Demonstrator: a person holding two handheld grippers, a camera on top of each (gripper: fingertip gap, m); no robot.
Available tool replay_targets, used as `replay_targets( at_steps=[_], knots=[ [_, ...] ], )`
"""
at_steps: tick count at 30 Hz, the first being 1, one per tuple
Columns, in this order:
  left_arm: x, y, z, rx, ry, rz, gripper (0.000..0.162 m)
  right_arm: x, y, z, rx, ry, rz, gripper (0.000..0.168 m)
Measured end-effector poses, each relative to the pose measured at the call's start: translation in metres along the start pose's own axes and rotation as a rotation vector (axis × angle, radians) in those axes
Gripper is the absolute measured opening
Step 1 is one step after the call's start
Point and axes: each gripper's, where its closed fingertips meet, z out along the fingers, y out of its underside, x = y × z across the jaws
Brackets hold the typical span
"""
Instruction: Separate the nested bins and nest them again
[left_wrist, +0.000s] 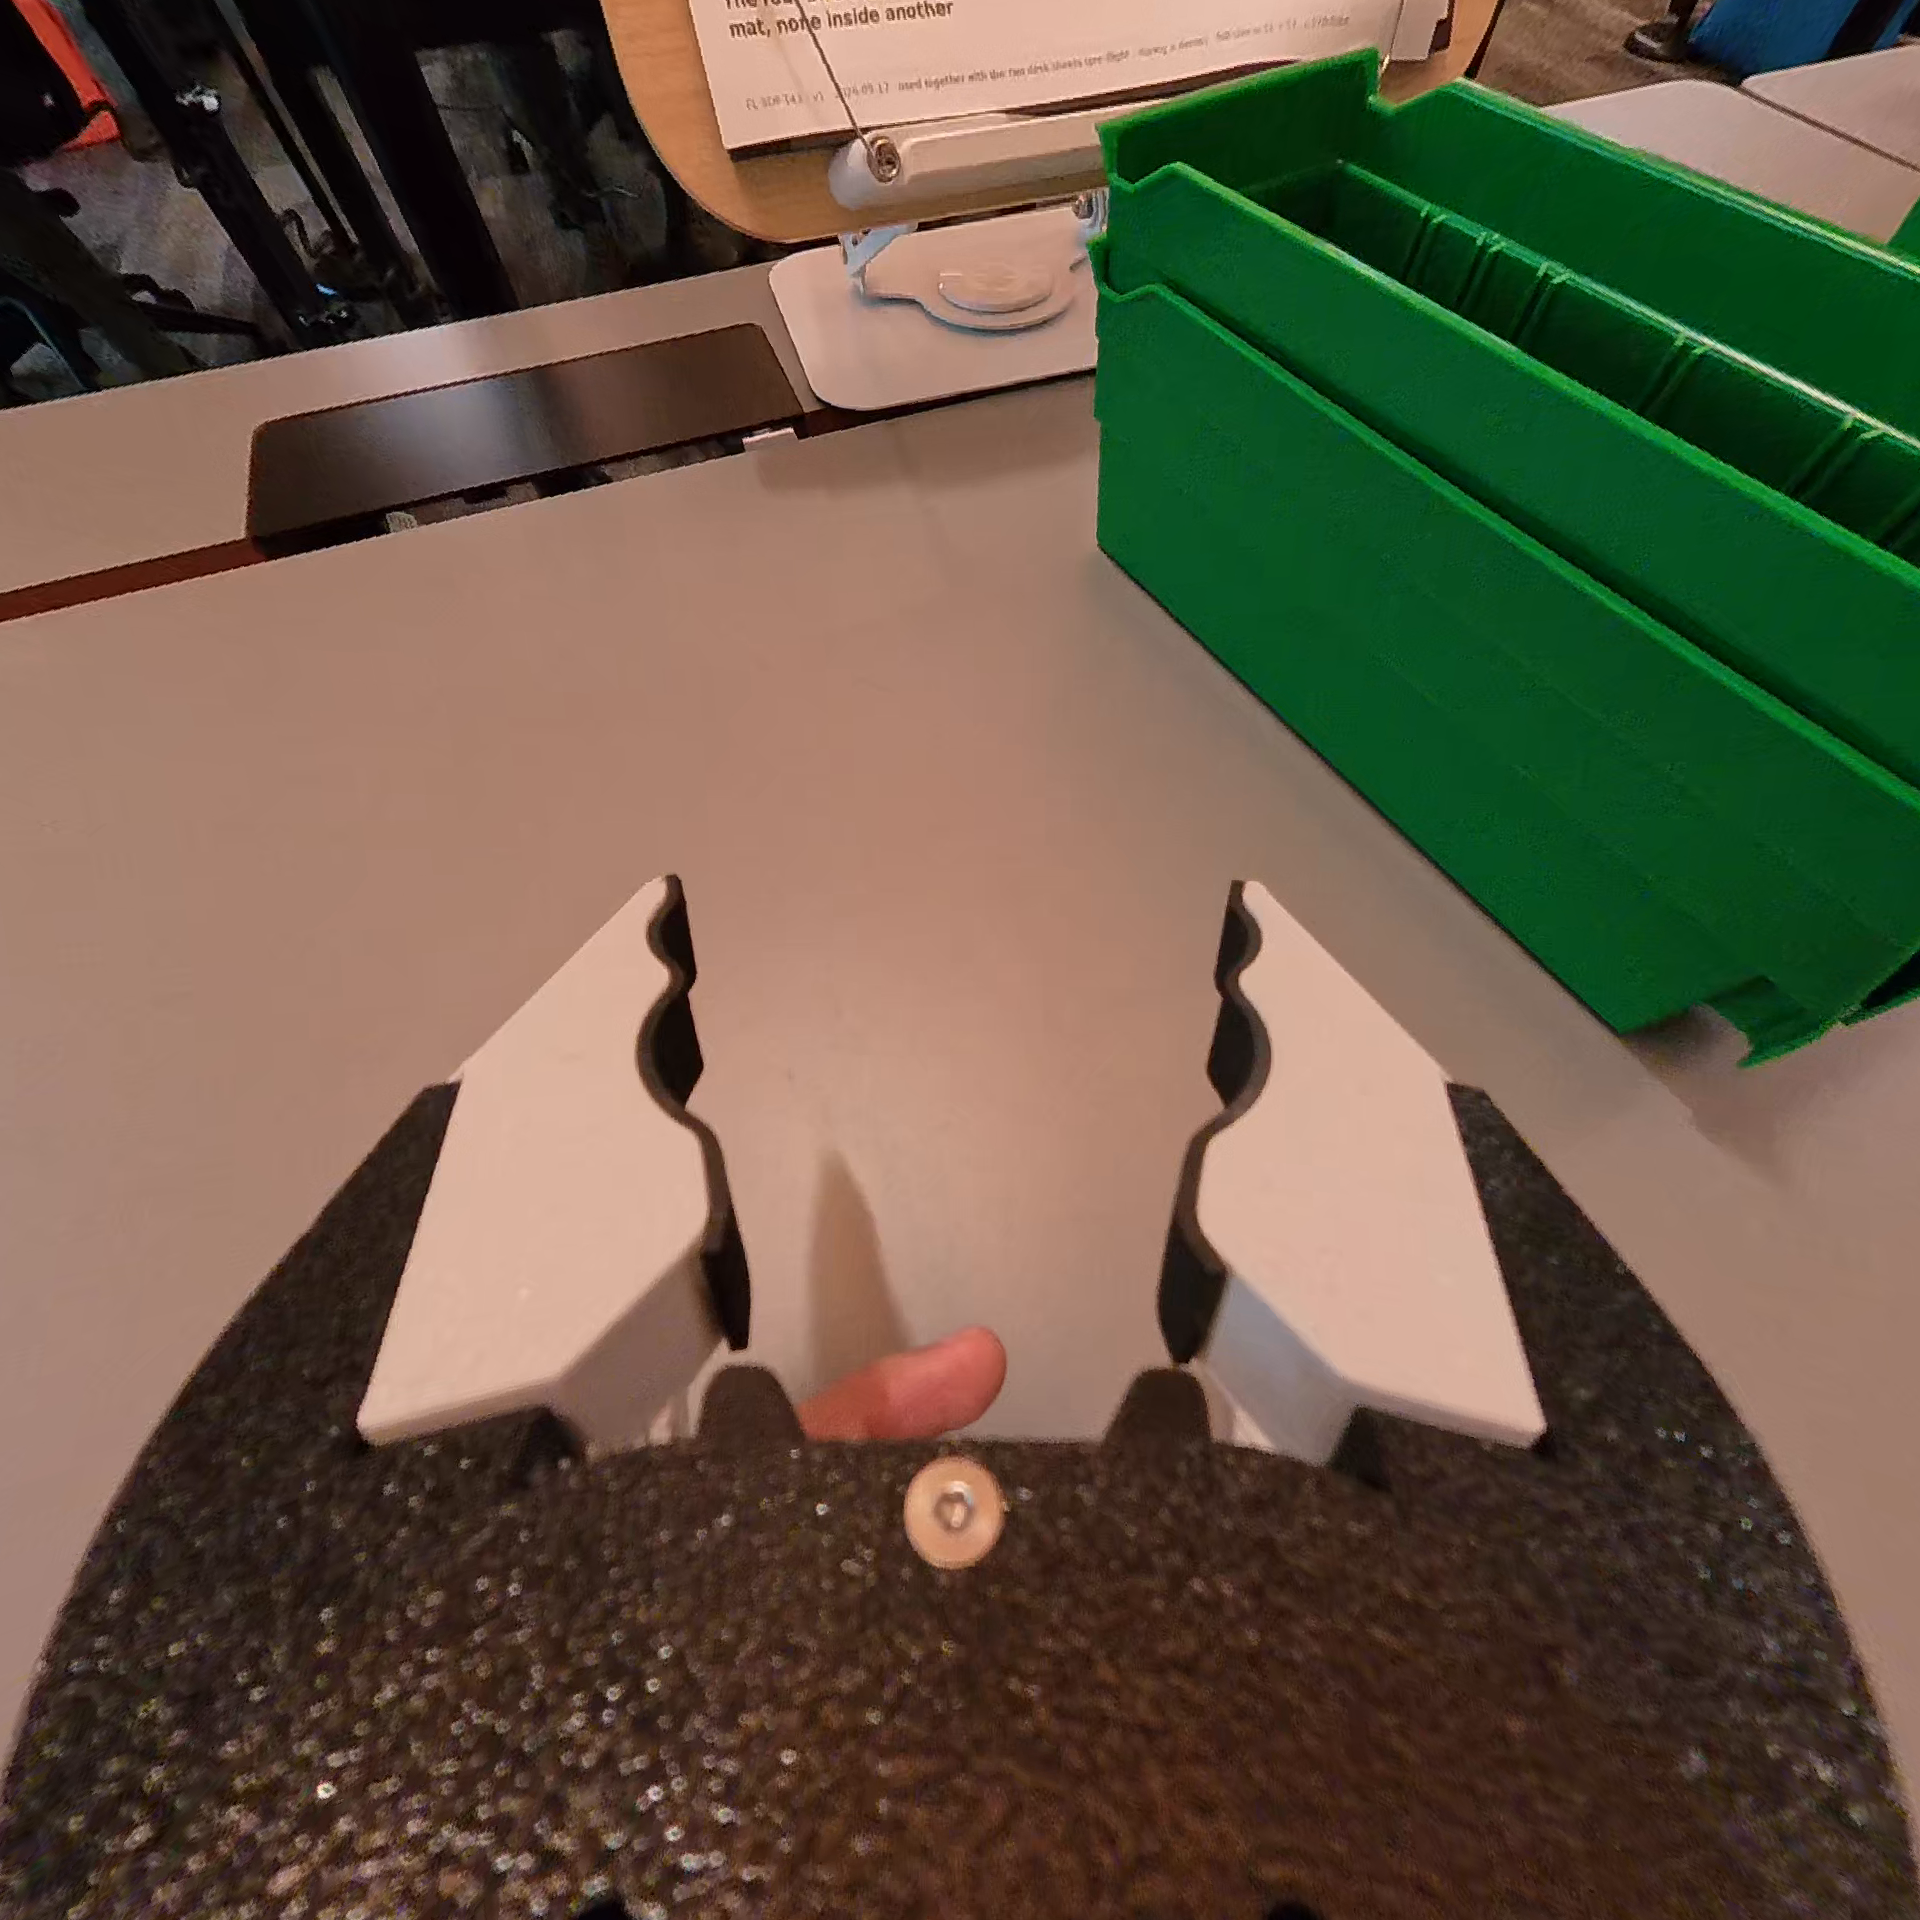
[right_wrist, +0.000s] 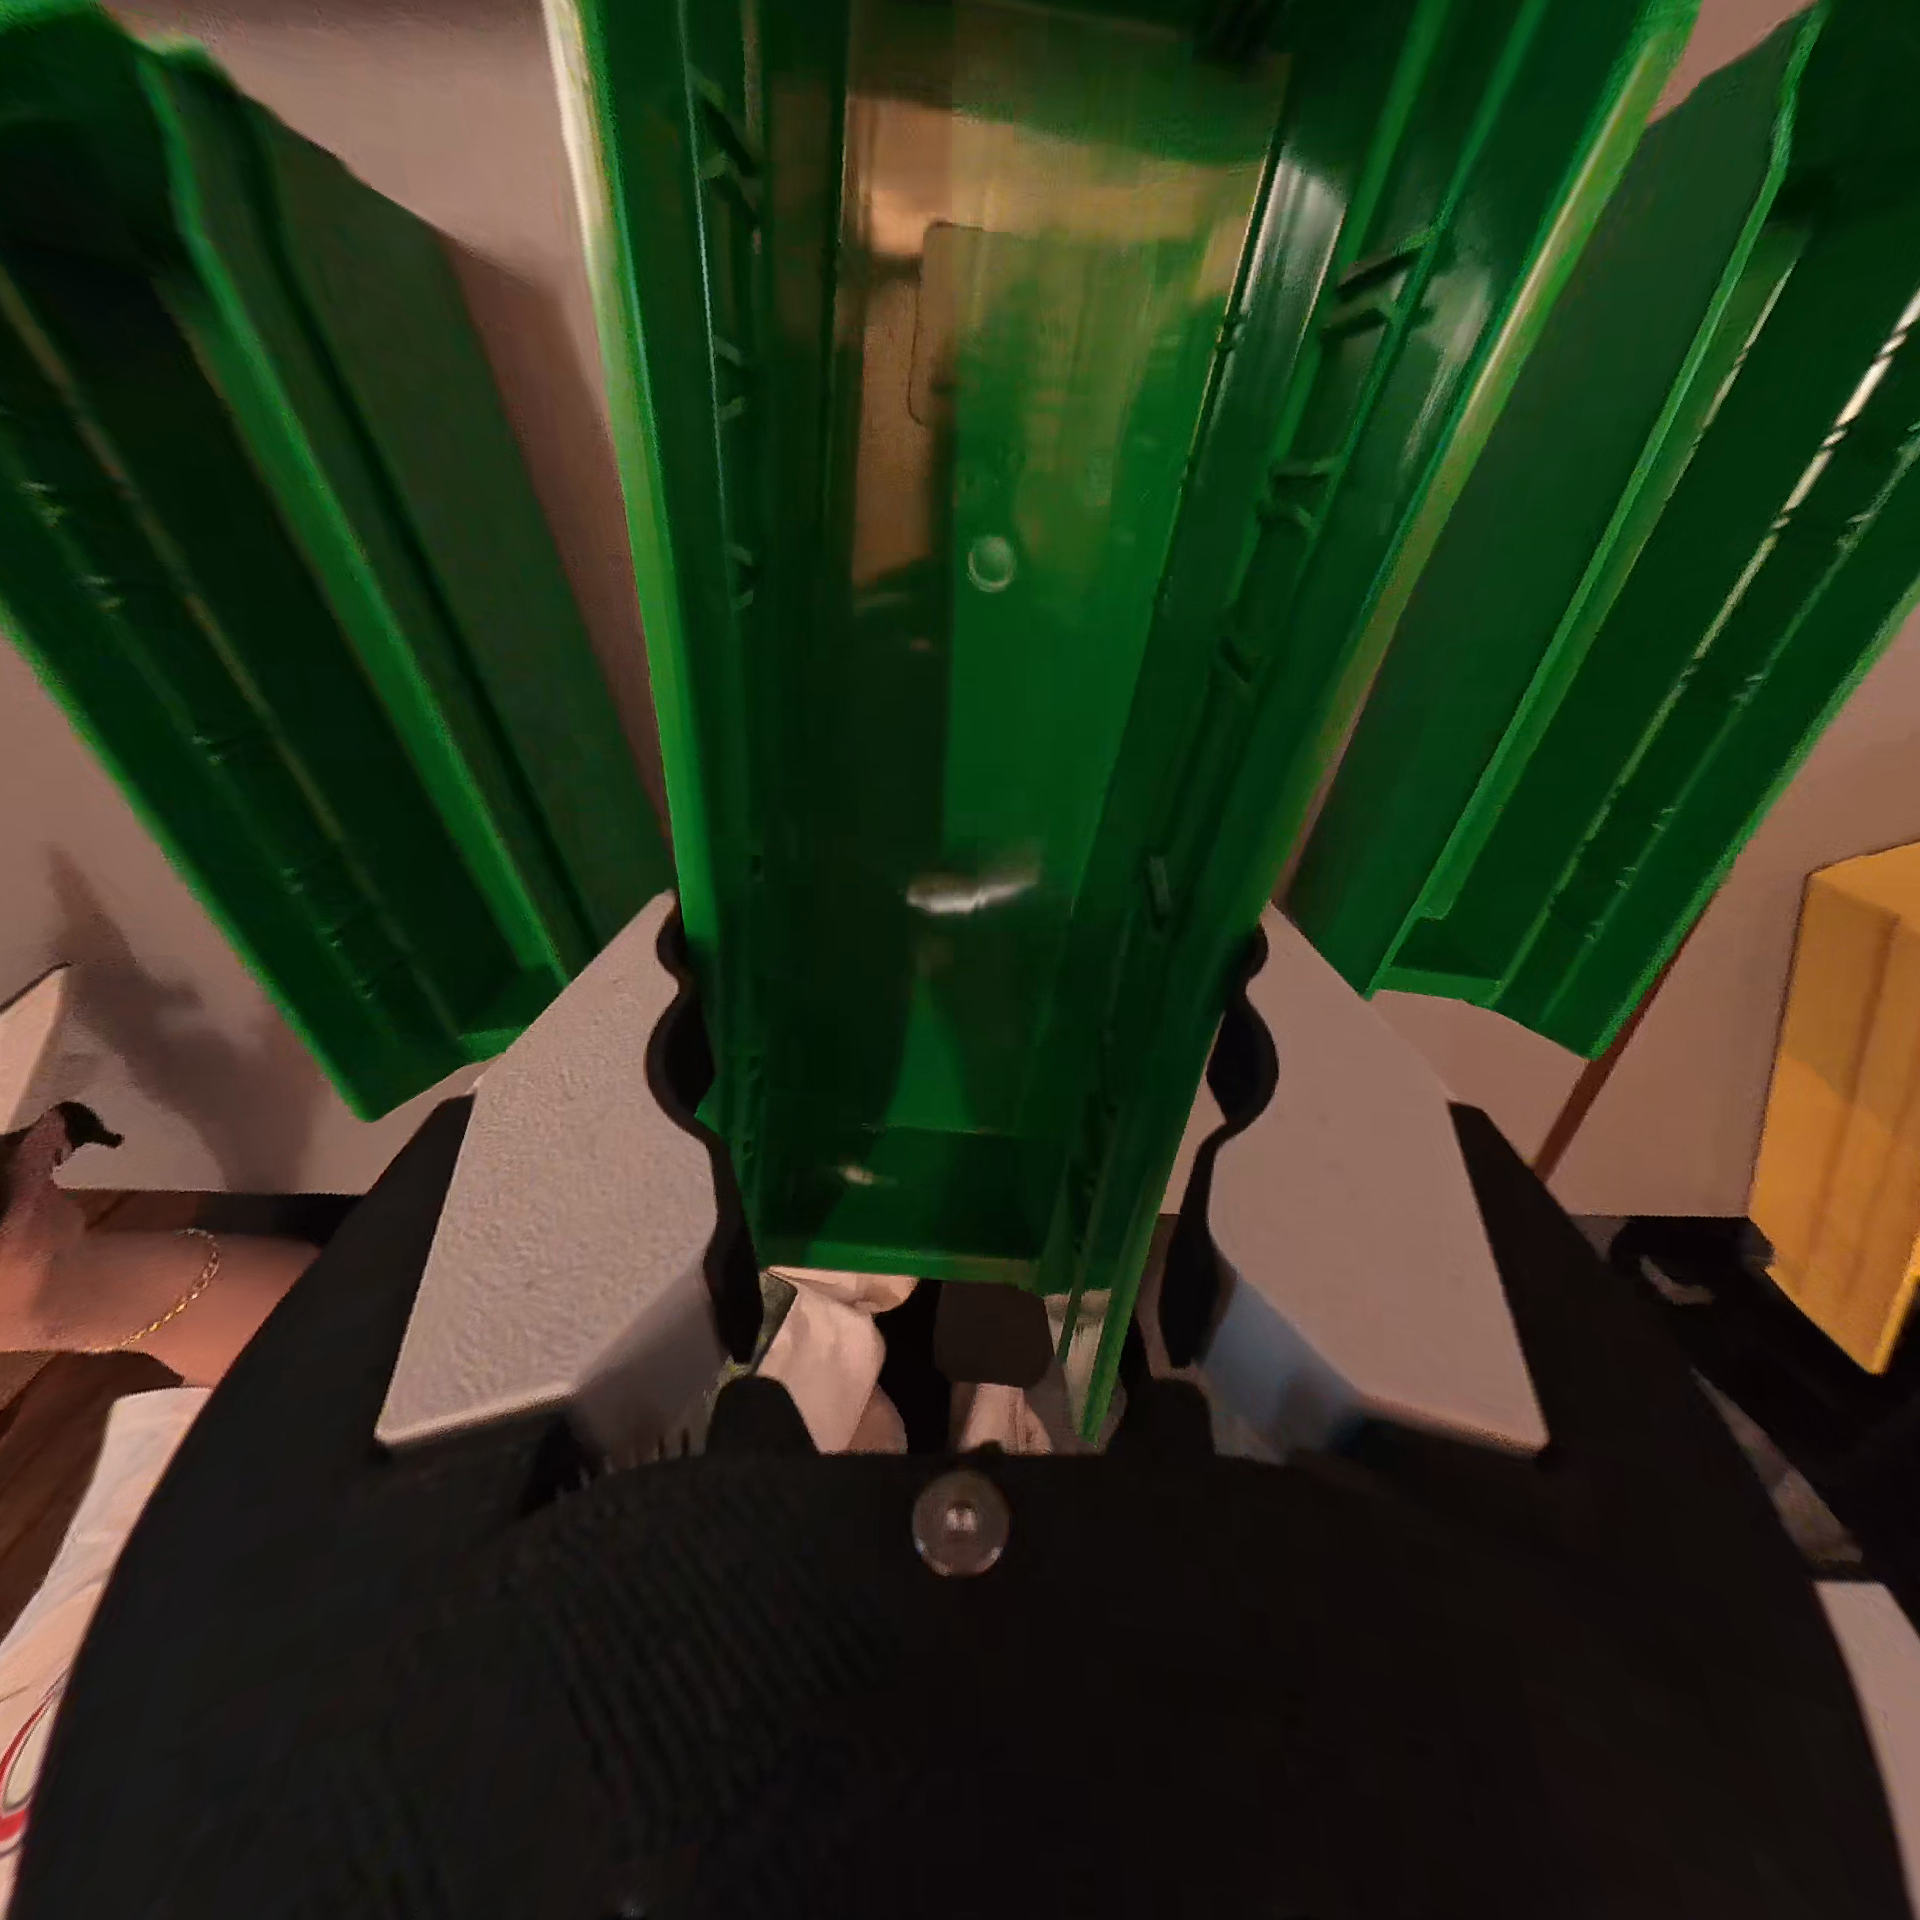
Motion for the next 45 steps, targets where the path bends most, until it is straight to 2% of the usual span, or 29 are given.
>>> replay_targets(
  at_steps=[6,19,29,41,45],
  knots=[
    [0.005,0.004,0.005,-0.018,0.002,0.017,0.099,0.030,0.008,0.064,-0.099,-0.006,0.014,0.100],
    [0.012,0.013,0.014,-0.052,0.015,0.028,0.099,0.071,0.005,0.123,-0.143,0.032,-0.015,0.101],
    [0.005,0.017,0.018,-0.066,0.007,0.006,0.099,0.083,0.007,0.143,-0.158,0.016,-0.025,0.103],
    [0.008,0.017,0.016,-0.060,0.021,0.001,0.099,0.081,0.005,0.146,-0.107,0.010,-0.039,0.120],
    [0.006,0.014,0.015,-0.051,0.021,-0.005,0.099,0.078,0.006,0.134,-0.087,-0.021,-0.035,0.122]
  ],
)
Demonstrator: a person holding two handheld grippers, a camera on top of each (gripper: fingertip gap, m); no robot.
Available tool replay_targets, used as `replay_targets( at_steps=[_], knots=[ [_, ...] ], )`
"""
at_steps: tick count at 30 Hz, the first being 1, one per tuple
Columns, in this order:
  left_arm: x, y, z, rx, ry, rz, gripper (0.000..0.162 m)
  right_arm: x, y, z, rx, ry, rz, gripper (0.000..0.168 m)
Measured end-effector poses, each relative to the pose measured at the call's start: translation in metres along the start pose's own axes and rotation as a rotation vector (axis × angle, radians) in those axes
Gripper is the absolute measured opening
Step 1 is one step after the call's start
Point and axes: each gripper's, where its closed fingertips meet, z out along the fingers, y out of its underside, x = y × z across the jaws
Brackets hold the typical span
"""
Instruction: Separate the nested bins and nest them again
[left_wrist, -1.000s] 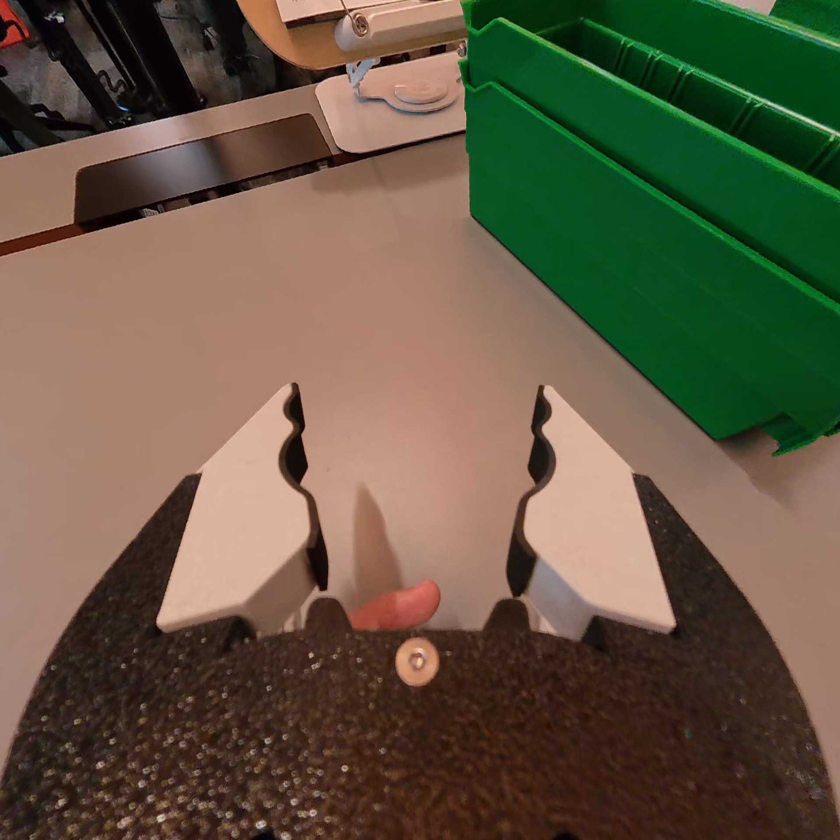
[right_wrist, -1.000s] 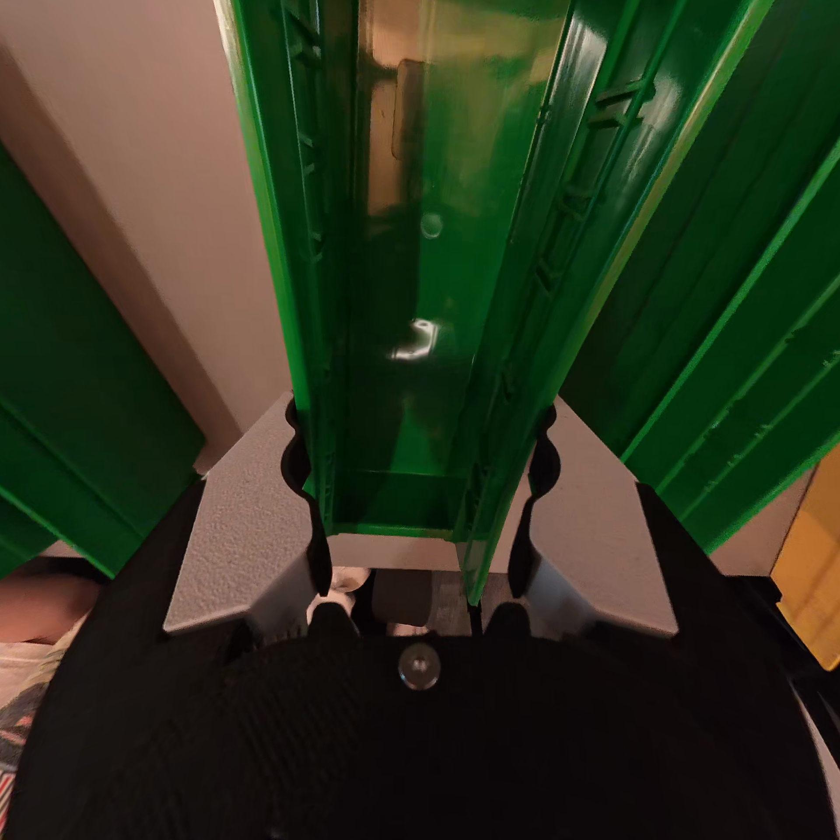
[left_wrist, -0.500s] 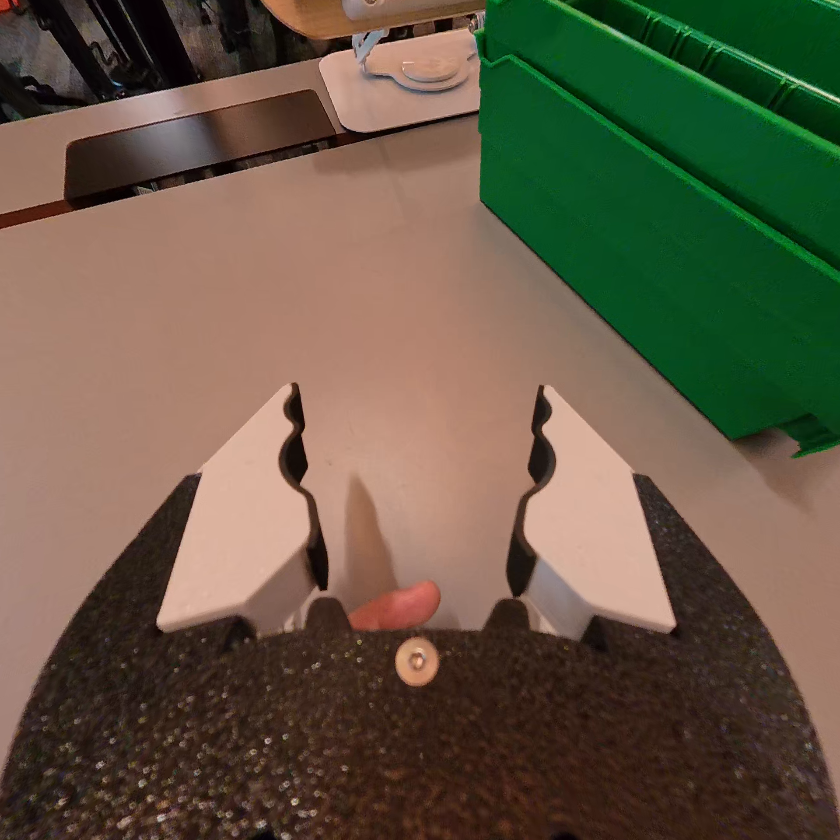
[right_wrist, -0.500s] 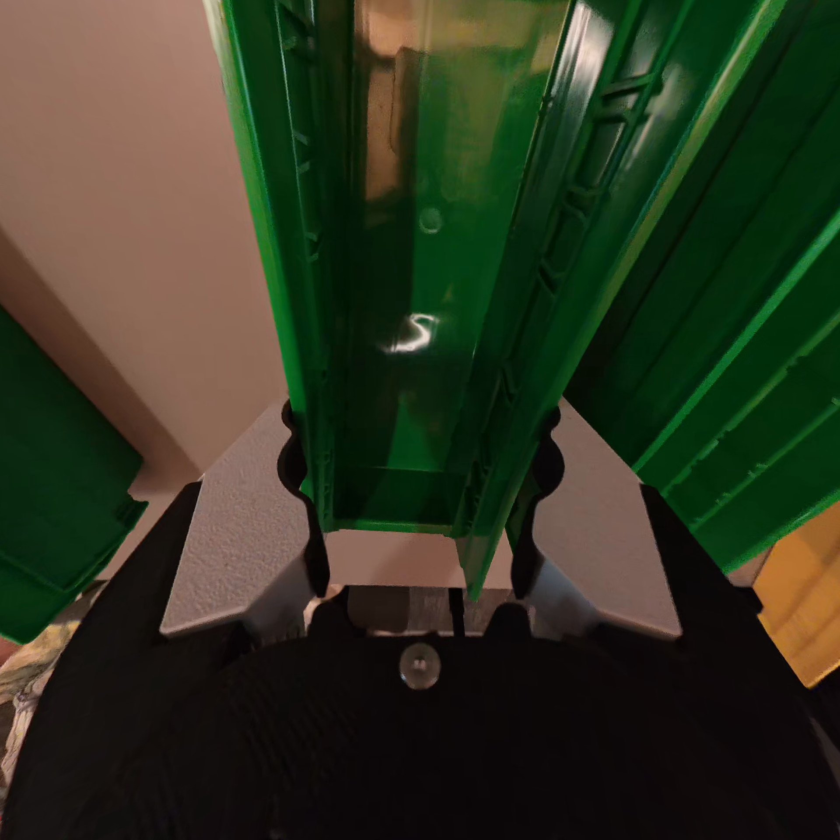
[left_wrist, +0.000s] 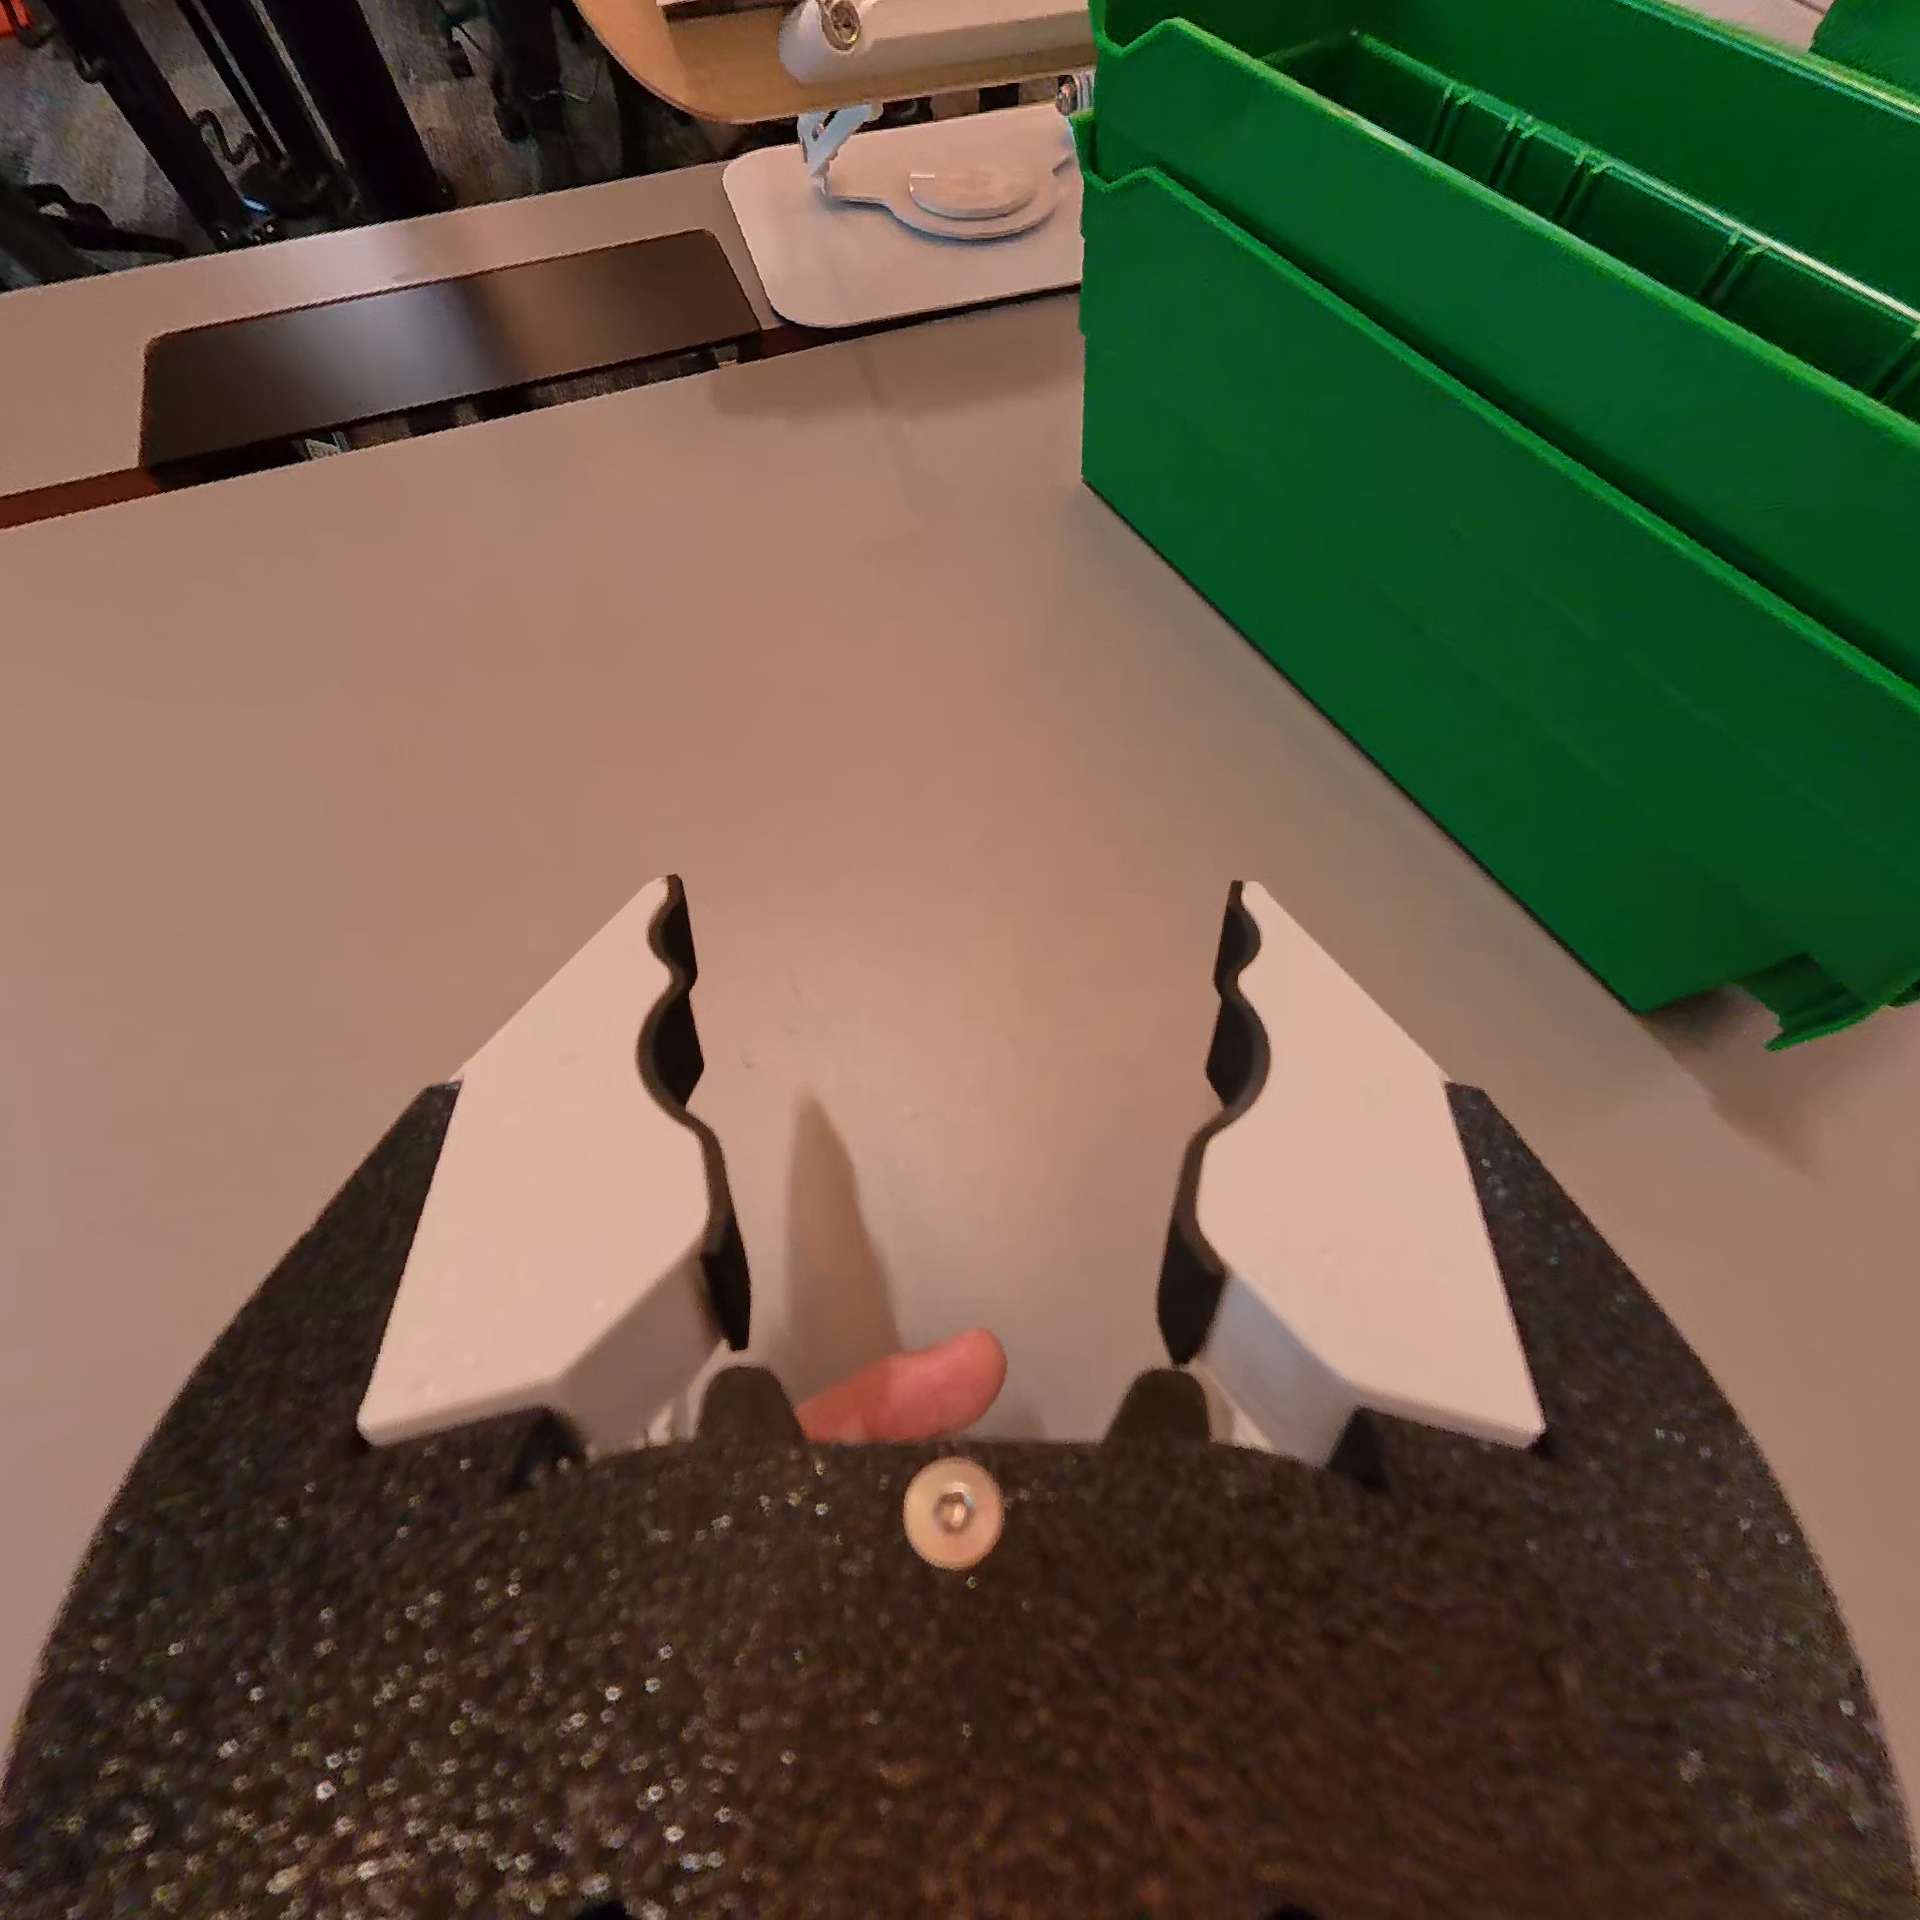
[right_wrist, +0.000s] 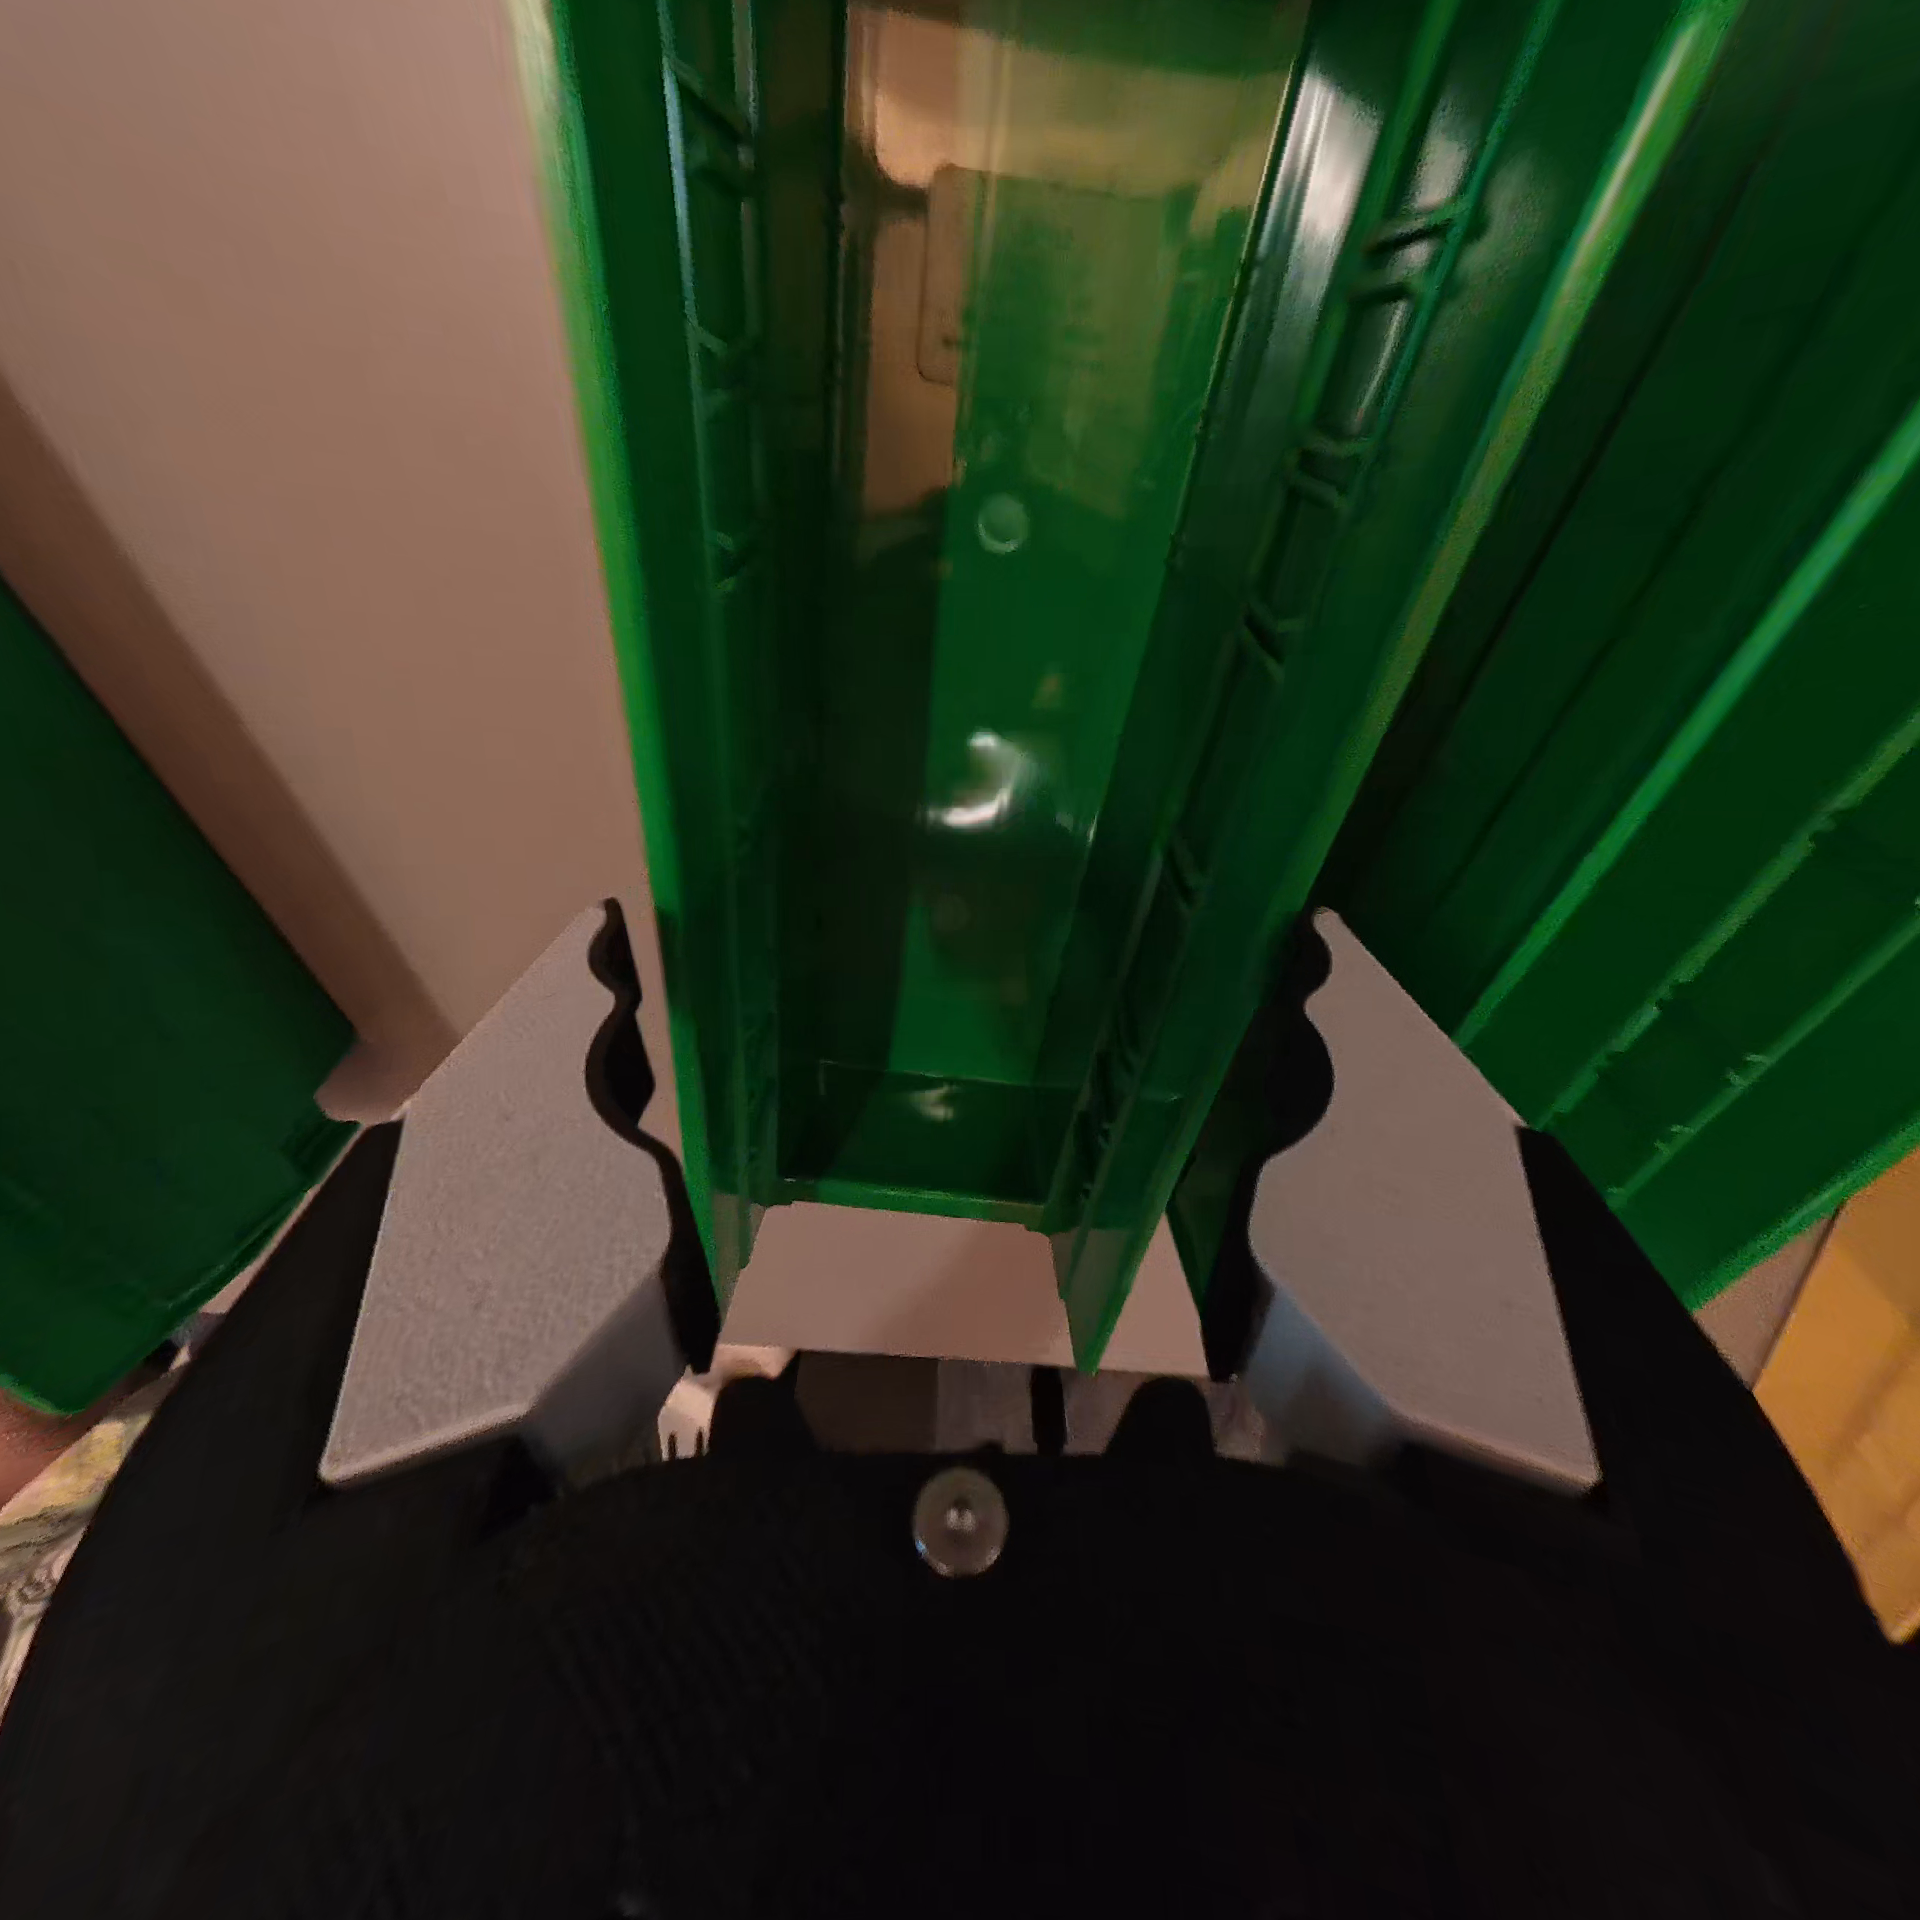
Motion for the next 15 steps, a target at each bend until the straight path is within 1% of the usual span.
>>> replay_targets(
  at_steps=[4,7,9,12,15],
  knots=[
    [0.001,0.000,0.001,-0.002,0.006,-0.004,0.099,-0.020,-0.011,-0.037,0.118,-0.106,0.019,0.123],
    [0.002,-0.001,0.000,0.001,0.006,-0.002,0.099,-0.061,-0.021,-0.073,0.231,-0.206,0.012,0.122],
    [0.003,-0.002,0.000,0.004,0.008,-0.002,0.099,-0.096,-0.020,-0.090,0.270,-0.246,-0.021,0.124],
    [0.006,-0.001,0.000,0.000,0.009,0.007,0.099,-0.142,-0.013,-0.095,0.272,-0.186,-0.101,0.126],
    [0.010,-0.003,-0.003,0.002,0.014,0.022,0.100,-0.185,-0.018,-0.094,0.303,-0.120,-0.157,0.125]
  ],
)
